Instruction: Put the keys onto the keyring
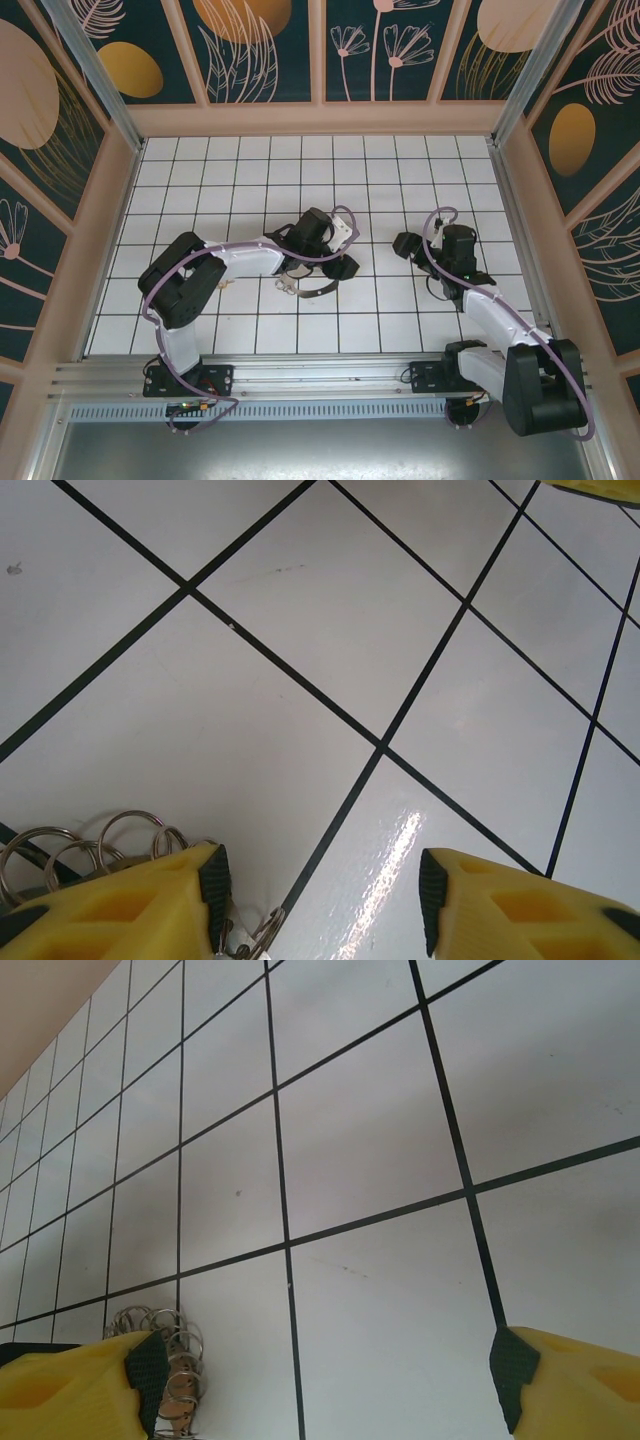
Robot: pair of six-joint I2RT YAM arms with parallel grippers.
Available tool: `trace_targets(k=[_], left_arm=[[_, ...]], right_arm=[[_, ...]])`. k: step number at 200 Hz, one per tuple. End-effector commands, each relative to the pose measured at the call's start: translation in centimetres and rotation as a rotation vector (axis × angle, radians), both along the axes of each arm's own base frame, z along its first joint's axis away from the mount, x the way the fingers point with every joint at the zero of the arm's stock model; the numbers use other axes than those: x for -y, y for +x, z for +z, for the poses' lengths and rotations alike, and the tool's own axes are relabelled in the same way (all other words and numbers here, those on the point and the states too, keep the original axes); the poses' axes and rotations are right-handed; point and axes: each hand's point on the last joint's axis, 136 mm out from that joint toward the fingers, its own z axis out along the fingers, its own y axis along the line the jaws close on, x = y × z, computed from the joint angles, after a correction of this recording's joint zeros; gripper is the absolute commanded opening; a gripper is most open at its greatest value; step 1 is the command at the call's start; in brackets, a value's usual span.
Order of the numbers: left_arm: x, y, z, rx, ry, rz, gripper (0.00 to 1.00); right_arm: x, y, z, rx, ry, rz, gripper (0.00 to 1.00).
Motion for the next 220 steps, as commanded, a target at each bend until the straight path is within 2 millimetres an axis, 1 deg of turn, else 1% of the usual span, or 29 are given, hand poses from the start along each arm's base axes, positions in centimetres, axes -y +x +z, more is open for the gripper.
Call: trace_targets(k=[1, 18, 57, 65, 68, 99, 126, 161, 220], left_arm=[[0.2, -0.2, -0.1, -0.002, 0.003, -0.026, 0.53], [0.0, -0.5, -0.3, -0.01, 0.007, -0.025, 0.52], [-1.0, -1.0, -0.1, -0.004, -0.001, 0.002, 0.51], [-0.9, -0.9, 0.4, 0.003, -0.017, 0.008, 0.5], [-1.3, -1.4, -0.3, -0.011, -0.006, 0.009, 0.5], [-1.7, -2.0, -0.5, -0.032, -0.022, 0.019, 0.49], [-2.1, -1.6, -0.7, -0.009, -0.015, 0.046, 0.49], [-2.1, -0.9, -1.1, 0.014, -0.006, 0.065, 0.49], [-1.1, -0.2, -1.5, 0.013, -0.008, 0.05, 0.49]], right_arm=[[0.2, -0.2, -0.8, -0.014, 0.009, -0.009, 0.86], [0.3, -0.3, -1.0, -0.017, 0.009, -0.012, 0.86], [0.2, -0.4, -1.4, -0.02, 0.021, -0.011, 0.86], [0.2, -0.4, -1.4, -0.02, 0.024, -0.009, 0.86], [0.2, -0.4, -1.4, -0.02, 0.024, -0.008, 0.86], [0.0, -0.5, -1.3, -0.017, 0.033, 0.001, 0.86], [-0.1, -0.6, -1.4, -0.015, 0.04, 0.007, 0.86], [-0.2, -0.7, -1.5, -0.016, 0.043, 0.008, 0.86], [-0.2, -0.8, -1.8, -0.019, 0.045, 0.011, 0.86]])
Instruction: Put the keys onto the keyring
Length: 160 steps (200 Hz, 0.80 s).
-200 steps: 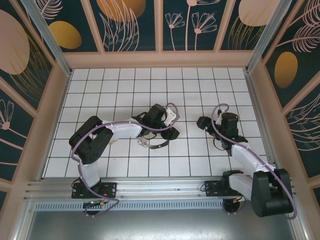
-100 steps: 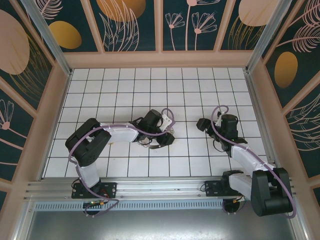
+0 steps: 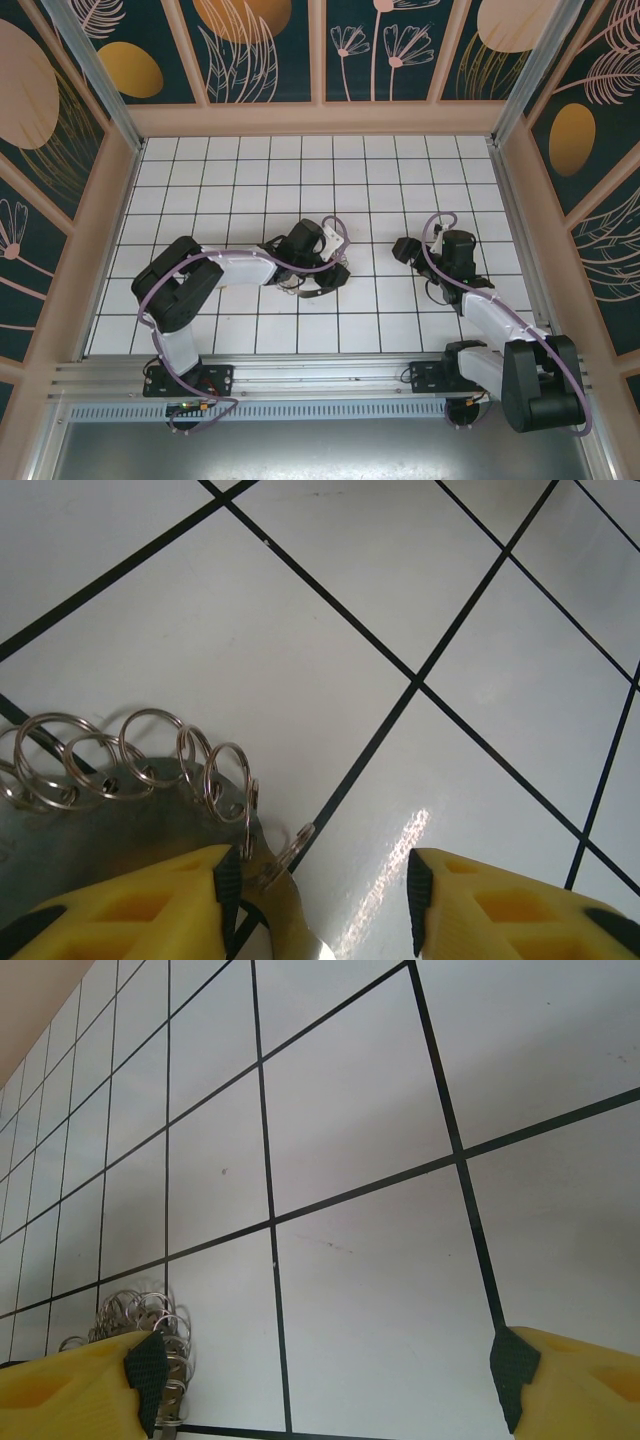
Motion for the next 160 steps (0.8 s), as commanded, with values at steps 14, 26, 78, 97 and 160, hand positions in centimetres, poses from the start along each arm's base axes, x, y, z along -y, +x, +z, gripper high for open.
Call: trace_targets(k=[14, 26, 78, 97, 160], left_arm=[[0.9, 0.8, 0.3, 0.021, -0.019, -0.004, 0.49], [0.9, 0.7, 0.2, 0.017, -0.017, -0.008, 0.48], [0.8, 0.5, -0.5, 0.006, -0.01, -0.012, 0.47], [0.8, 0.5, -0.7, 0.005, -0.006, -0.014, 0.45], [0.7, 0.5, -1.4, 0.002, 0.01, -0.015, 0.44]], right_arm=[[0.0, -0.1, -0.4, -0.001, 0.014, 0.002, 0.86], [0.0, -0.1, -0.4, -0.001, 0.013, 0.0, 0.86], [0.0, 0.0, -0.8, -0.011, 0.014, 0.001, 0.86], [-0.1, 0.0, -0.9, -0.012, 0.016, 0.002, 0.86], [-0.1, 0.0, -0.9, -0.014, 0.015, 0.0, 0.86]])
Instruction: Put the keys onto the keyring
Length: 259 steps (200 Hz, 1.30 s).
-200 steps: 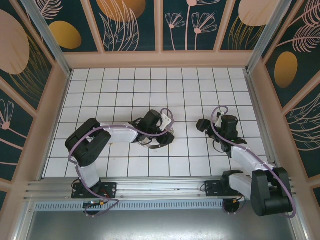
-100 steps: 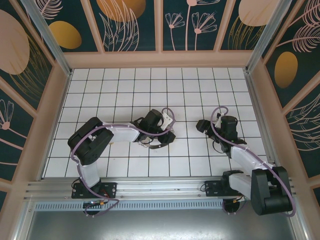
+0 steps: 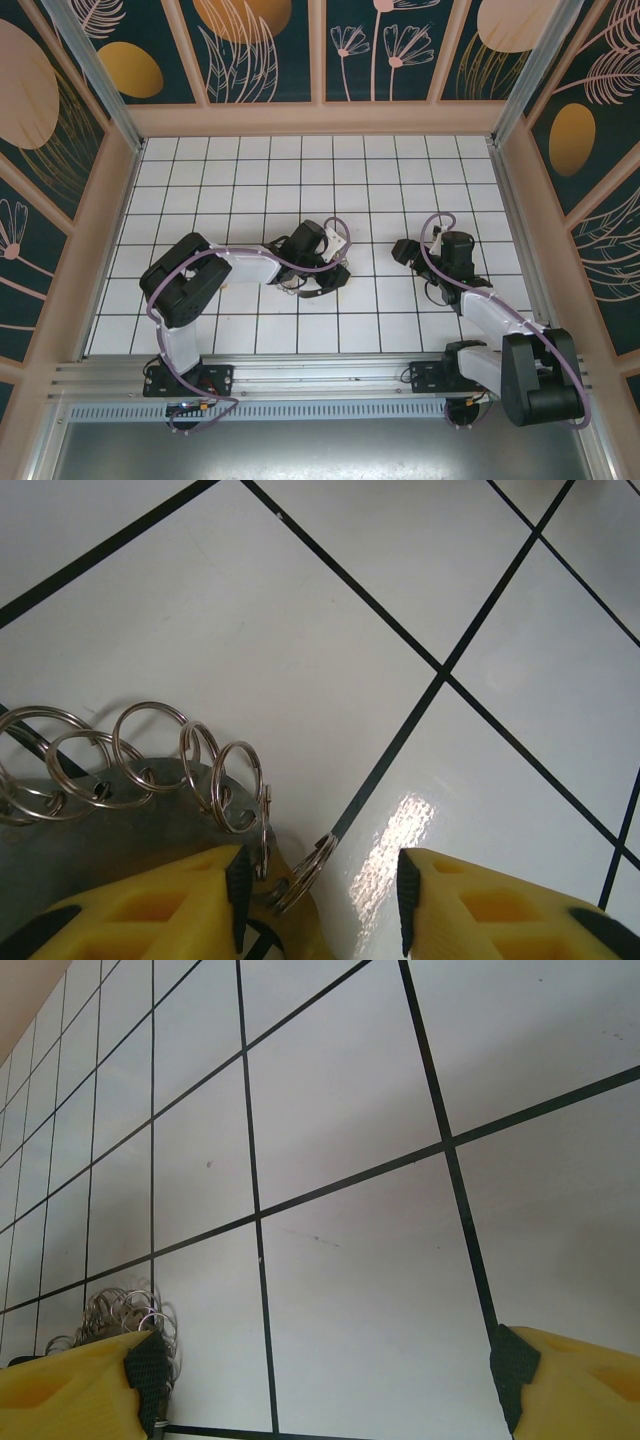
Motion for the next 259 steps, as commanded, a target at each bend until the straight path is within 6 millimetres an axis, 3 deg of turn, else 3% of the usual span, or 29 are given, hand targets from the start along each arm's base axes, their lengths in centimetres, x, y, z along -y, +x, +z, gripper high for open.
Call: trace_targets(k=[1, 140, 167, 189, 232, 236, 259], left_arm=[[0.5, 0.4, 0.0, 0.021, -0.009, -0.014, 0.44], [0.3, 0.4, -1.0, 0.012, 0.015, -0.012, 0.3], [0.3, 0.5, -0.8, 0.014, 0.017, -0.01, 0.15], [0.4, 0.7, -0.1, 0.028, 0.01, -0.008, 0.0], [0.3, 1.7, 2.3, 0.085, 0.005, 0.023, 0.0], [0.8, 2.3, 3.6, 0.111, -0.013, 0.028, 0.0], [0.6, 3.7, 5.3, 0.158, 0.013, 0.074, 0.0]], right_arm=[[0.0, 0.1, 0.1, 0.007, 0.014, 0.002, 0.86], [0.0, 0.2, 0.3, 0.01, 0.007, 0.007, 0.86], [-0.2, 0.1, 0.5, 0.019, 0.012, 0.018, 0.86], [-0.5, 0.1, 1.0, 0.037, 0.024, 0.031, 0.88], [-0.1, 0.8, 2.9, 0.072, 0.016, 0.002, 0.97], [0.0, 0.9, 3.2, 0.078, 0.014, -0.002, 0.99], [-0.1, 1.3, 5.3, 0.137, 0.044, -0.009, 0.99]])
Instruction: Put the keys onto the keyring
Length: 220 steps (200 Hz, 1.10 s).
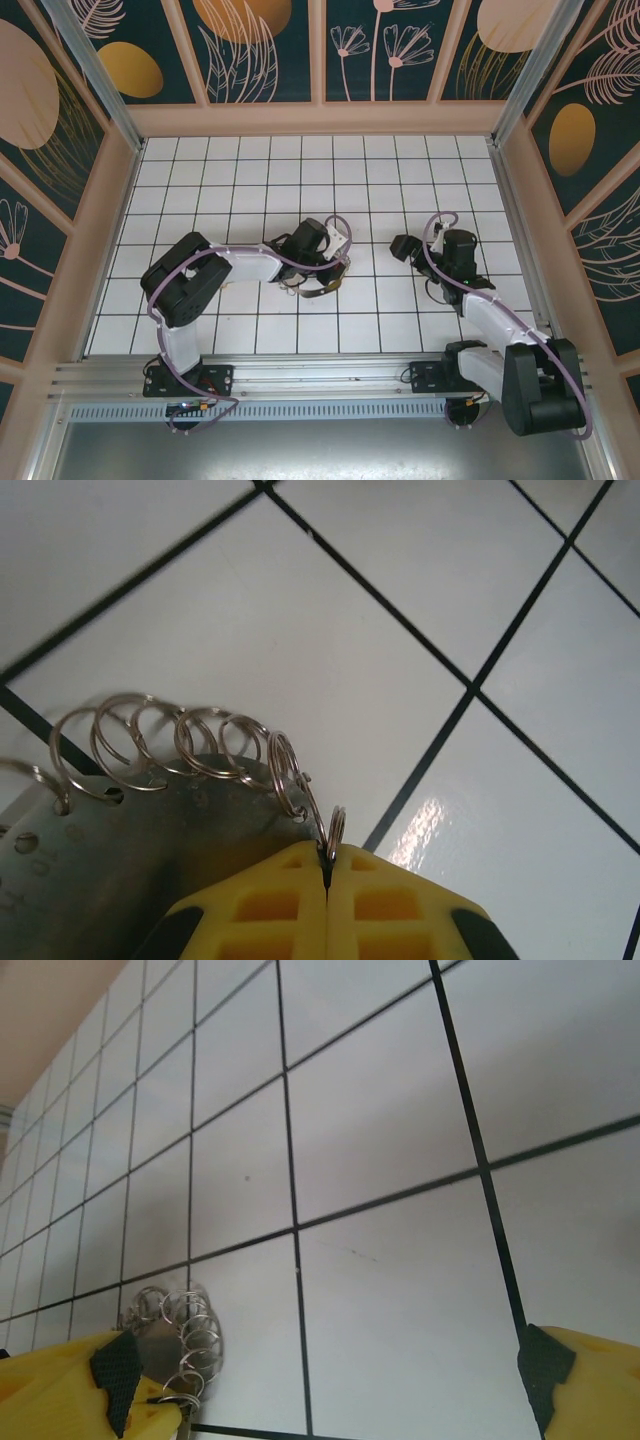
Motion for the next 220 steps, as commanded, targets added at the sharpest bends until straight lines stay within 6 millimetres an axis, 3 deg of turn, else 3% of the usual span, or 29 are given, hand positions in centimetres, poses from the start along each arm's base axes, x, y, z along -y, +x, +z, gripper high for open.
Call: trace_targets(k=[1, 50, 52, 76, 107, 134, 171, 220], left_arm=[[0.6, 2.4, 4.7, 0.112, -0.02, 0.044, 0.0], [0.5, 3.9, 9.8, 0.252, -0.055, 0.072, 0.0], [0.5, 3.9, 10.9, 0.272, -0.072, 0.071, 0.0], [0.8, 4.2, 14.4, 0.372, -0.113, 0.042, 0.0], [1.3, 4.8, 17.6, 0.464, -0.131, 0.009, 0.0], [1.7, 5.0, 19.4, 0.511, -0.144, -0.02, 0.0], [1.7, 4.6, 21.4, 0.525, -0.22, -0.077, 0.0], [1.4, 3.6, 23.7, 0.514, -0.296, -0.136, 0.0]], right_arm=[[0.1, 0.9, 3.1, 0.08, 0.027, -0.019, 0.99], [-2.8, 2.3, 8.5, 0.215, 0.115, 0.141, 0.98], [-2.9, 2.3, 8.7, 0.221, 0.117, 0.15, 0.98], [-4.1, 3.1, 10.1, 0.286, 0.137, 0.232, 0.91], [-5.6, 3.2, 11.3, 0.346, 0.191, 0.342, 0.78], [-6.9, 2.6, 12.6, 0.409, 0.226, 0.45, 0.67], [-7.7, 1.6, 14.5, 0.492, 0.226, 0.566, 0.6], [-7.7, 2.4, 16.4, 0.545, 0.228, 0.582, 0.46]])
